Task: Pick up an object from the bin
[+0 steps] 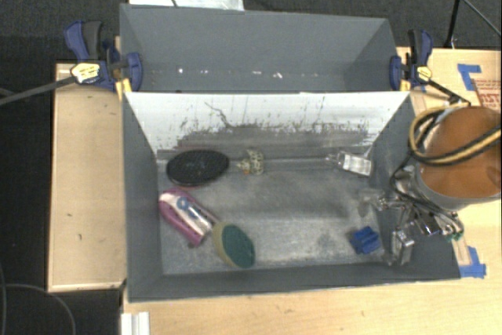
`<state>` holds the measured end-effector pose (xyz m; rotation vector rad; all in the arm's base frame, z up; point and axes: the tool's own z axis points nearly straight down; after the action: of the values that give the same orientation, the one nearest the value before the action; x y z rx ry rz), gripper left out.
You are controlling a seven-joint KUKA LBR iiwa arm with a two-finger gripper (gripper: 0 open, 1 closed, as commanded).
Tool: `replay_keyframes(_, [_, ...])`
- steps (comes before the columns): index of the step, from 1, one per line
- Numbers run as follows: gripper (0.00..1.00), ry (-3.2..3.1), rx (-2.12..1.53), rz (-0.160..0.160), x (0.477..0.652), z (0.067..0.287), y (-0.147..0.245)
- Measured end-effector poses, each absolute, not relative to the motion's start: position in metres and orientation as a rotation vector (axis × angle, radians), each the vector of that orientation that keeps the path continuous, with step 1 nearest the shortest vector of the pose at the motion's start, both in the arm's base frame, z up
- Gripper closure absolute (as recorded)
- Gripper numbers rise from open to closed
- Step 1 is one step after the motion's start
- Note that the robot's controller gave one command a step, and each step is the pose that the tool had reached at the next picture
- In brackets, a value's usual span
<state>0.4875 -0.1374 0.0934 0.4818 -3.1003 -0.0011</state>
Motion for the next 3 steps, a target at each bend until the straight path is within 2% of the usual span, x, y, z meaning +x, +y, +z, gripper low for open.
replay_keyframes(1, [0.00, -3.104, 0.559, 0.005, 0.485, 0.072, -0.126])
replay_keyframes(2, [1.00, -3.096, 0.560, 0.002, 0.482, 0.071, -0.126])
replay_keyframes(3, [1.00, -3.058, 0.760, 0.007, 0.484, 0.194, -0.125])
